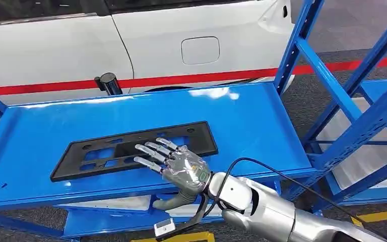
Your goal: Take the parts from the cabinet and place them on the table.
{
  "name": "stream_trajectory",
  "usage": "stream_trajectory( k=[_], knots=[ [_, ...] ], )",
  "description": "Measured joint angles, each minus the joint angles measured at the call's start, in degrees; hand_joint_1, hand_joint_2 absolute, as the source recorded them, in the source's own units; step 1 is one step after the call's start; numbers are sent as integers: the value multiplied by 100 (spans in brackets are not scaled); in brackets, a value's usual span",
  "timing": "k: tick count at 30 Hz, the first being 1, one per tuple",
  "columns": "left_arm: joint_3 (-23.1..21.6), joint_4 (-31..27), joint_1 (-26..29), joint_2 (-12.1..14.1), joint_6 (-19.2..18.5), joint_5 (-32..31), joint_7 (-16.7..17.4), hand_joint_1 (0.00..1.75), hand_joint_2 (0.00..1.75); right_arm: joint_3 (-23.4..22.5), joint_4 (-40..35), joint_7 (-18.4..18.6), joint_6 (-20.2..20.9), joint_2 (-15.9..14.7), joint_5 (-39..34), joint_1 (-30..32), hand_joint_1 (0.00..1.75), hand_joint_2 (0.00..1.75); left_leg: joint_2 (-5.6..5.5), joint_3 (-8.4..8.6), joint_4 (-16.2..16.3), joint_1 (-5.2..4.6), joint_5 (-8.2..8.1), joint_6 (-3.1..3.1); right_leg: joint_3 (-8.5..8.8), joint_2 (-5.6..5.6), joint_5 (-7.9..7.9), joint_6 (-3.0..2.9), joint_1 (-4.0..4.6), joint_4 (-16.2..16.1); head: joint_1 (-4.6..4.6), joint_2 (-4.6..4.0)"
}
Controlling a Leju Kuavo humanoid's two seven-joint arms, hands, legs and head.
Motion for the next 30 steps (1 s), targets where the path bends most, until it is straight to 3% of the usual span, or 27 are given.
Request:
stream_trajectory(
  k=[1, 2, 5, 6, 7, 8, 10, 11, 12, 13, 14, 16, 17, 18, 20, 22, 23, 26, 27, 28, 30],
  knots=[
    [0, 0, -14, 0, -13, -13, 0, 0, 0, 20, 50, 0, 37, 30, -17, -34, 0, 175, 1, 235, -477, -22, 156, 64, 7, 0, -7, 11, -1, 0, 0, 0],
    [0, 0, -28, 0, -31, -30, 4, 0, 0, 33, 111, 0, 76, 50, -61, -61, 0, 175, 5, 278, -605, -60, 129, 82, -1, 3, -34, 52, 49, 20, 2, 0],
    [-20, 0, -11, -7, -61, -68, 20, 0, 0, 103, 284, 0, 192, 111, -120, -134, 0, 175, -2, 264, -605, -85, 136, 129, 15, -12, -30, 117, 16, -26, 7, 0],
    [-37, 0, -10, -13, -63, -68, 28, 0, 0, 111, 334, 2, 223, 133, -140, -175, 0, 175, 0, 314, -670, -30, 175, 173, 18, -8, -50, 160, 49, -22, 9, 0],
    [-48, 0, -12, -17, -63, -77, 42, 0, 0, 114, 391, 4, 245, 142, -170, -204, 0, 175, 1, 346, -704, -19, 194, 190, -5, -15, -124, 184, 19, 84, 13, 0],
    [-61, 0, -18, -17, -68, -83, 52, 0, 0, 129, 453, 11, 275, 164, -175, -268, 0, 175, 10, 359, -710, -6, 199, 224, -153, -14, -339, 196, 16, 411, 28, 0],
    [-92, 0, -23, -31, -94, -90, 66, 0, 0, 166, 597, 26, 374, 192, -219, -334, 0, 175, 11, 365, -709, -2, 189, 241, -632, -13, -764, 237, -5, 1376, 31, 0],
    [-105, 0, -14, -35, -98, -101, 70, 0, 0, 192, 669, 35, 435, 216, -249, -354, 0, 175, 10, 363, -707, 2, 183, 243, -834, -13, -858, 259, -20, 1749, 33, 0],
    [-120, 0, -10, -35, -107, -101, 81, 0, 0, 223, 767, 46, 515, 229, -293, -386, 0, 175, 4, 369, -706, 12, 178, 239, -930, -15, -817, 276, -39, 1871, 33, 0],
    [-133, 0, -8, -35, -114, -105, 83, 0, 0, 249, 832, 59, 579, 249, -315, -428, 0, 175, -2, 376, -703, 23, 170, 227, -882, -15, -655, 296, -60, 1705, 33, 0],
    [-136, 0, -11, -37, -116, -107, 83, 0, 0, 269, 894, 66, 638, 278, -354, -489, 0, 175, -10, 391, -693, 41, 153, 201, -701, -18, -394, 317, -85, 1286, 33, 0],
    [-138, 0, -24, -42, -138, -122, 83, 0, 0, 315, 1057, 85, 750, 356, -426, -658, 0, 175, -15, 430, -653, 72, 96, 117, -179, -34, 113, 378, -152, 206, 33, 0],
    [-138, 2, -35, -35, -146, -125, 83, 0, 0, 337, 1139, 85, 772, 387, -450, -730, 0, 175, -22, 402, -607, 15, 54, 61, -106, -4, 41, 379, -134, 36, 35, 0],
    [-140, 2, -48, -39, -149, -125, 85, 0, 0, 356, 1189, 85, 791, 444, -474, -752, 0, 175, -25, 398, -615, 31, 57, 34, -122, 21, 55, 288, -127, 46, 26, 0],
    [-142, 2, -46, -39, -149, -136, 83, 0, 0, 398, 1342, 112, 866, 490, -514, -817, 0, 175, -30, 413, -662, 62, 82, -17, -135, 21, 51, 210, -80, 51, 31, 0],
    [-144, 2, -59, -39, -155, -166, 85, 0, 0, 444, 1545, 129, 933, 590, -608, -974, 0, 175, -14, 373, -574, 88, 1, -71, -134, 18, 86, 127, -108, 30, 31, 0],
    [-144, 2, -83, -39, -160, -177, 96, 0, 0, 450, 1631, 129, 944, 641, -634, -1051, 0, 175, 7, 251, -305, 89, -163, -85, -133, 18, 84, 89, -107, 30, 22, 0],
    [-149, 2, -137, -39, -175, -181, 116, 0, 0, 496, 1965, 129, 977, 772, -673, -1161, 0, 175, 12, -466, 1138, 76, -728, -117, -131, -22, 71, 60, -52, 31, 18, 0],
    [-153, 2, -139, -39, -181, -181, 118, 0, 0, 518, 2048, 129, 992, 800, -678, -1164, 0, 175, 13, -589, 1334, 71, -730, -102, -129, -23, 67, 53, -38, 31, 17, 0],
    [-164, 2, -133, -39, -181, -184, 120, 0, 0, 538, 2122, 129, 999, 835, -704, -1181, 0, 175, 13, -571, 1230, 54, -606, -64, -125, -24, 64, 50, -14, 31, 17, 0],
    [-181, 2, -142, -33, -181, -192, 138, 0, 0, 579, 2329, 168, 1058, 911, -756, -1285, 0, 175, 10, -190, 336, -5, -112, 54, -110, -5, 61, 47, 22, 31, 17, 0]
  ],
)
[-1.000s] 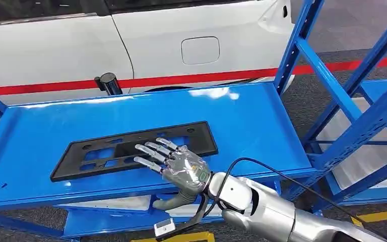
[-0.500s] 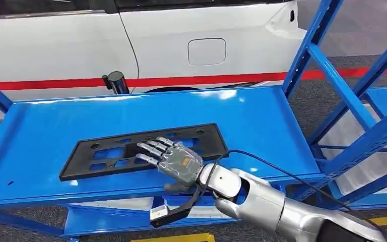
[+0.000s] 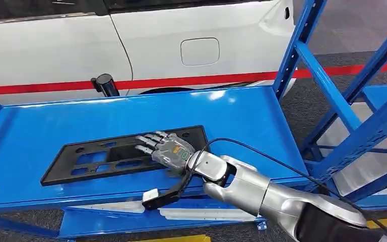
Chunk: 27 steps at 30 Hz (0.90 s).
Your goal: Take the parts from the cabinet and place them on the table.
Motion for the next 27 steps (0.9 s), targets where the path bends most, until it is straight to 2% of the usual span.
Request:
stream_trajectory(
  k=[1, 2, 3, 4, 6, 7, 8, 9, 10, 11, 12, 13, 14, 15, 16, 17, 18, 21, 22, 23, 24, 26, 27],
  knots=[
    [-7, 0, -14, 13, 0, -11, 4, 0, 0, 20, 85, 52, 35, 50, -29, -63, 0, 175, 0, 246, -542, -46, 248, 74, 11, -1, -3, 0, 0, 0, 0, 0],
    [-13, 0, -35, 37, 0, -11, 20, 0, 0, 31, 193, 90, 90, 81, -66, -125, 0, 175, -6, 397, -844, -95, 233, 134, 5, 2, -8, 9, 27, -2, 4, 0],
    [-31, 0, -53, 35, -2, -22, 24, 0, 0, 37, 310, 140, 153, 105, -98, -178, 0, 175, 13, 415, -892, -100, 253, 110, -10, 4, -14, 22, 34, 4, 4, 0],
    [-44, 0, -57, 35, -4, -29, 24, 0, 0, 42, 394, 169, 210, 134, -134, -224, 0, 175, 12, 414, -891, -113, 254, 114, -7, 1, -11, 32, 27, -2, 7, 0],
    [-53, 0, -60, 35, -20, -29, 39, 0, 0, 57, 595, 214, 350, 206, -193, -347, 0, 175, 13, 434, -921, -120, 274, 161, 18, 3, -1, 87, 7, -31, 4, 0],
    [-55, 2, -71, 39, -20, -33, 44, 0, 0, 63, 678, 243, 402, 223, -206, -398, 0, 175, 25, 467, -971, -69, 314, 209, 14, -2, -45, 123, 6, 6, 6, 0],
    [-57, 2, -84, 46, -22, -37, 44, 0, 0, 72, 776, 254, 435, 236, -214, -446, 0, 175, 22, 485, -986, -70, 316, 231, -43, -8, -174, 150, 10, 185, 11, 0],
    [-61, 2, -95, 46, -26, -44, 42, 0, 0, 79, 863, 256, 463, 256, -232, -469, 0, 175, 23, 487, -986, -70, 319, 253, -213, -8, -393, 159, 5, 549, 11, 0],
    [-66, 2, -98, 44, -26, -44, 44, 0, 0, 85, 945, 276, 499, 265, -252, -469, 0, 175, 22, 486, -986, -72, 318, 263, -443, -8, -629, 172, 0, 1047, 13, 0],
    [-68, 2, -97, 42, -33, -44, 44, 0, 0, 90, 1003, 300, 538, 275, -263, -477, 147, 175, 22, 485, -985, -73, 317, 266, -634, -8, -783, 182, -2, 1444, 13, 0],
    [-79, 2, -83, 42, -46, -44, 44, 0, 0, 98, 1091, 330, 608, 308, -273, -507, 175, 175, 25, 487, -984, -73, 316, 266, -797, -9, -855, 190, -3, 1778, 13, 0],
    [-88, 2, -80, 42, -50, -44, 44, 0, 0, 110, 1168, 363, 682, 335, -291, -534, 175, 175, 27, 491, -984, -70, 317, 266, -800, -9, -782, 193, -5, 1775, 13, 0],
    [-92, 2, -84, 42, -55, -44, 44, 0, 0, 116, 1236, 394, 748, 365, -319, -561, 175, 175, 24, 498, -982, -68, 318, 264, -639, -10, -579, 192, -8, 1462, 13, 0],
    [-94, 2, -86, 42, -57, -44, 44, 0, 0, 127, 1285, 428, 798, 395, -322, -597, 175, 175, 18, 509, -981, -67, 319, 260, -382, -12, -344, 182, -13, 975, 13, 0],
    [-94, 2, -87, 37, -68, -44, 44, 0, 0, 138, 1349, 457, 844, 419, -324, -646, 175, 175, 13, 521, -979, -68, 320, 253, -39, -17, -103, 164, -15, 353, 13, 0],
    [-94, 2, -88, 35, -70, -44, 44, 0, 0, 144, 1391, 468, 857, 437, -324, -683, 175, 175, 10, 525, -973, -75, 321, 235, 155, -29, -50, 142, -15, 6, 13, 0],
    [-96, 2, -95, 35, -70, -44, 42, 0, 0, 175, 1456, 475, 874, 494, -326, -715, 175, 175, 7, 508, -962, -112, 310, 190, 164, -24, -47, 93, 12, -85, 9, 0],
    [-98, 2, -98, 35, -72, -44, 42, 0, 0, 206, 1565, 485, 872, 542, -328, -776, 175, 175, 10, 507, -986, -89, 343, 94, 145, -12, -22, 17, 40, -88, 7, 0],
    [-98, 2, -100, 37, -72, -44, 42, 0, 0, 214, 1598, 488, 870, 577, -330, -813, 175, 175, 9, 496, -967, -89, 321, 65, 159, -20, 17, -27, -8, -125, 11, 0],
    [-98, 2, -102, 37, -72, -44, 42, 0, 0, 225, 1638, 494, 872, 606, -330, -836, 175, 175, 17, 432, -830, -75, 206, 20, 164, -23, 26, -47, -26, -132, 0, 0],
    [-98, 2, -109, 35, -72, -44, 42, 0, 0, 232, 1664, 494, 870, 630, -333, -844, 175, 175, 15, 278, -463, -56, -21, -19, 157, -25, 30, -59, -39, -131, -7, 0],
    [-101, 2, -104, 35, -72, -42, 42, 0, 0, 249, 1701, 496, 868, 662, -343, -843, 175, 175, 17, -170, 519, -4, -453, -93, 139, -33, 32, -61, -39, -128, -4, 0],
    [-101, 2, -101, 35, -72, -42, 39, 0, 0, 265, 1729, 509, 844, 680, -365, -837, 175, 175, 17, -338, 868, 12, -551, -115, 134, -35, 32, -60, -39, -127, -4, 0]
  ],
)
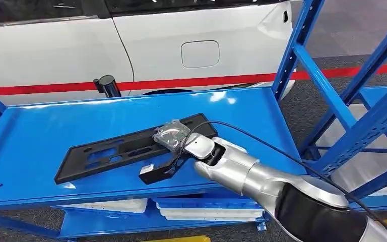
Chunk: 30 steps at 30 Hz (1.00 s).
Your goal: Take the parts from the cabinet and place them on the table.
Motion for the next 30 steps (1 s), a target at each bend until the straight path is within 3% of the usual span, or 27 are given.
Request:
stream_trajectory(
  k=[1, 2, 5, 6, 9, 11, 12, 14, 15, 16, 17, 18, 20, 21, 22, 23, 25, 27, 29, 30],
  knots=[
    [-2, 0, 4, 0, 0, 0, 0, 0, 0, 11, 17, 13, -18, 7, -7, 1, 175, 175, 1, -43, 77, 19, 37, -9, 0, 1, 0, 2, -3, 1, 0, 0],
    [-2, 0, 5, 2, 0, 2, 0, 0, 0, 20, 28, 24, -48, 9, -9, 0, 175, 175, 1, 60, -131, 36, 178, -20, 4, 2, 0, 6, -8, 2, 0, 0],
    [-2, 0, -3, 2, 0, 15, -9, 0, 0, 37, 37, 44, -310, 22, -33, -5, 175, 175, 2, 855, -1705, 82, 834, -39, 28, 27, -10, 65, -30, 5, 0, 0],
    [-2, 0, -12, 2, 0, 17, -17, 0, 0, 35, 37, 44, -415, 20, -70, -5, 175, 175, -5, 919, -1845, 36, 770, -11, 5, 44, -24, 107, 15, 19, -4, 0],
    [-2, 0, 2, 2, 11, 42, -35, 0, 0, 11, 20, -46, -869, 7, -309, 48, 175, 175, -12, 874, -1828, -3, 804, 126, -15, 57, 19, 206, 0, -26, 15, 0],
    [-2, 0, 13, 2, 50, 52, -61, 0, 0, -61, -121, -162, -1323, -46, -521, 109, 175, 175, -5, 884, -1872, 28, 853, 210, -65, 43, -89, 268, -29, 93, 15, 0],
    [-2, 0, 17, 4, 79, 55, -77, 0, 0, -114, -261, -177, -1494, -88, -597, 125, 175, 175, 3, 882, -1870, 26, 846, 255, -195, 36, -279, 272, -23, 369, 22, 0],
    [-2, 0, 25, 4, 98, 57, -90, 0, 0, -214, -505, -162, -1609, -157, -678, 133, 175, 175, 10, 882, -1869, 10, 836, 294, -688, 36, -755, 283, -18, 1411, 22, 0],
    [-2, 0, 27, 4, 98, 57, -96, 0, 0, -229, -590, -149, -1611, -184, -684, 153, 175, 175, 12, 885, -1869, 2, 829, 304, -884, 36, -861, 292, -18, 1803, 22, 0],
    [-2, 0, 33, 7, 100, 59, -96, 0, 0, -242, -684, -166, -1641, -212, -708, 196, 175, 175, 7, 896, -1868, -1, 823, 310, -979, 35, -831, 293, -19, 1950, 22, 0],
    [-2, 0, 37, 7, 105, 61, -96, 0, 0, -256, -750, -208, -1710, -234, -746, 239, 175, 175, -4, 906, -1867, -1, 818, 314, -943, 35, -708, 290, -19, 1835, 22, 0],
    [-2, 0, 44, 4, 109, 72, -96, 0, 0, -299, -900, -290, -1918, -290, -824, 282, 175, 175, -20, 926, -1865, -1, 807, 311, -772, 35, -453, 270, -19, 1438, 26, 0],
    [-2, 0, 84, 4, 151, 94, -118, 0, 0, -434, -1356, -411, -2249, -385, -1160, 305, 175, 175, -31, 968, -1853, -4, 763, 263, -262, 30, 92, 213, -10, 315, 28, 0],
    [-2, 0, 98, 4, 175, 100, -138, 0, 0, -526, -1616, -442, -2371, -424, -1372, 304, 175, 175, -14, 955, -1834, -58, 736, 229, -149, 27, 63, 202, 18, 100, 20, 0],
    [-2, 0, 103, 7, 197, 111, -157, 0, 0, -614, -1898, -463, -2426, -437, -1581, 307, 175, 175, -5, 943, -1829, -58, 729, 214, -171, 37, 67, 192, 5, 63, 22, 2],
    [-2, 0, 115, 4, 208, 116, -177, 0, 175, -690, -2158, -537, -2454, -485, -1792, 324, 175, 175, 0, 948, -1837, -49, 729, 200, -179, 44, 62, 184, 20, 63, 17, 0],
    [-2, 0, 135, 4, 214, 138, -208, 0, 175, -837, -2637, -724, -2481, -603, -2270, 389, 175, 175, -1, 954, -1850, -35, 721, 139, -174, 43, 62, 124, 42, 50, 22, 0],
    [2, 0, 165, 7, 258, 164, -234, 0, 175, -977, -3127, -1054, -2520, -667, -2955, 471, 175, 175, 4, 829, -1575, -15, 505, 69, -147, 40, 71, 77, -17, 26, 13, 0],
    [7, 0, 187, 7, 313, 170, -286, 0, 175, -1164, -3701, -1677, -2538, -721, -4046, 625, 175, 175, 4, 358, -565, 14, 37, 2, -143, 41, 62, 46, -18, 27, 4, 0],
    [9, 0, 206, 7, 324, 184, -304, 0, 175, -1243, -3944, -1936, -2516, -767, -4497, 724, 175, 175, 5, 137, -122, 20, -106, -16, -140, 39, 55, 42, -18, 28, 7, 0]
  ],
)
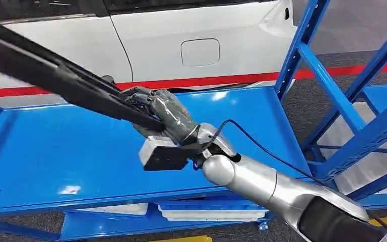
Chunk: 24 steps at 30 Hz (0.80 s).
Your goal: Take the parts from the cabinet and place them on the table.
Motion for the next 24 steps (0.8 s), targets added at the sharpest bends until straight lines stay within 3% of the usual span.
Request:
stream_trajectory(
  k=[1, 2, 3, 5, 6, 7, 11, 13, 14, 15, 16, 17, 18, 19, 20, 21, 22, 24],
  knots=[
    [2, 0, 23, 0, 7, 18, -18, 0, 175, -71, -203, -172, 24, -38, -309, 105, 175, 175, 0, -136, 250, 3, -33, -8, 5, 0, -4, 1, 0, 1, -2, 0],
    [6, 0, 44, 0, 20, 35, -35, 0, 175, -143, -397, -295, 65, -83, -567, 189, 175, 175, 1, -139, 219, 11, 47, -9, 10, 3, -8, 2, -1, 1, 0, 0],
    [11, 0, 36, 0, 35, 46, -46, 0, 175, -199, -546, -390, 105, -118, -706, 235, 175, 175, 1, -3, -86, 19, 237, -5, 17, 11, -11, 6, -2, 2, -2, 0],
    [15, 0, 22, 0, 55, 53, -61, 0, 175, -258, -744, -488, 158, -175, -817, 271, 175, 175, 0, 524, -1163, 35, 749, 6, 50, 41, -27, 31, -4, 2, -2, 0],
    [15, 0, 26, 0, 59, 53, -68, 0, 175, -269, -832, -510, 177, -195, -859, 288, 175, 175, -1, 716, -1555, 36, 849, 24, 58, 52, -37, 55, -1, 0, -2, 0],
    [15, 0, 23, 0, 59, 53, -77, 0, 175, -296, -963, -523, 188, -239, -871, 328, 175, 175, -11, 801, -1713, -7, 801, 66, 37, 65, -54, 92, 54, 28, -5, 0],
    [33, 0, 12, 0, 101, 55, -136, 0, 175, -492, -1525, -773, 355, -398, -1150, 588, 175, 175, -38, 783, -1723, 3, 862, 232, 24, 42, -72, 219, 18, 21, 7, 0],
    [39, 2, 19, 4, 144, 61, -173, 0, 175, -554, -1737, -994, 505, -444, -1355, 743, 175, 175, -29, 806, -1729, -1, 857, 277, -113, 23, -341, 246, 12, 405, 11, 0],
    [48, 2, 21, 4, 186, 70, -221, 0, 175, -580, -1889, -1133, 594, -479, -1450, 893, 175, 175, -27, 808, -1728, -6, 854, 315, -385, 22, -644, 254, 18, 991, 11, 0],
    [52, 2, 15, 4, 208, 72, -238, 0, 175, -595, -1985, -1218, 656, -514, -1473, 1053, 175, 175, -25, 808, -1728, -14, 848, 326, -600, 22, -831, 261, 17, 1452, 11, 0],
    [61, 2, 15, 4, 227, 83, -289, 0, 175, -597, -2065, -1306, 704, -536, -1505, 1242, 175, 175, -26, 813, -1727, -16, 841, 337, -762, 21, -913, 270, 14, 1793, 11, 0],
    [66, 2, 16, 4, 265, 92, -339, 0, 175, -597, -2121, -1393, 763, -560, -1536, 1433, 175, 175, -30, 824, -1727, -16, 837, 336, -792, 20, -859, 275, 10, 1834, 11, 0],
    [74, 2, 16, 4, 297, 94, -385, 0, 175, -597, -2174, -1487, 818, -573, -1582, 1595, 175, 175, -38, 831, -1725, -14, 832, 337, -696, 18, -702, 276, 6, 1622, 11, 0],
    [87, 2, 15, 2, 328, 109, -426, 0, 175, -599, -2215, -1577, 866, -584, -1610, 1728, 175, 175, -45, 843, -1723, -14, 824, 329, -501, 15, -476, 269, -2, 1210, 11, 0],
    [103, 2, 15, -2, 358, 109, -478, 0, 175, -599, -2274, -1686, 929, -588, -1650, 1876, 175, 175, -48, 865, -1722, -14, 811, 311, -187, 8, -202, 259, -8, 597, 11, 0],
    [114, 2, 15, -2, 394, 114, -518, 0, 175, -599, -2312, -1752, 960, -588, -1665, 1994, 175, 175, -48, 879, -1718, -18, 792, 282, 42, -3, -76, 248, -10, 167, 11, 0],
    [125, 2, 12, -2, 426, 112, -562, 0, 175, -599, -2338, -1811, 984, -590, -1685, 2105, 175, 175, -47, 864, -1689, -74, 760, 239, 98, 0, -122, 227, 8, 36, 11, 0],
    [149, 2, 15, -2, 524, 92, -645, 0, 175, -599, -2394, -1902, 1047, -601, -1713, 2382, 175, 175, -45, 879, -1718, -66, 768, 210, 86, 7, -112, 173, 25, 45, 0, 0]
  ],
)
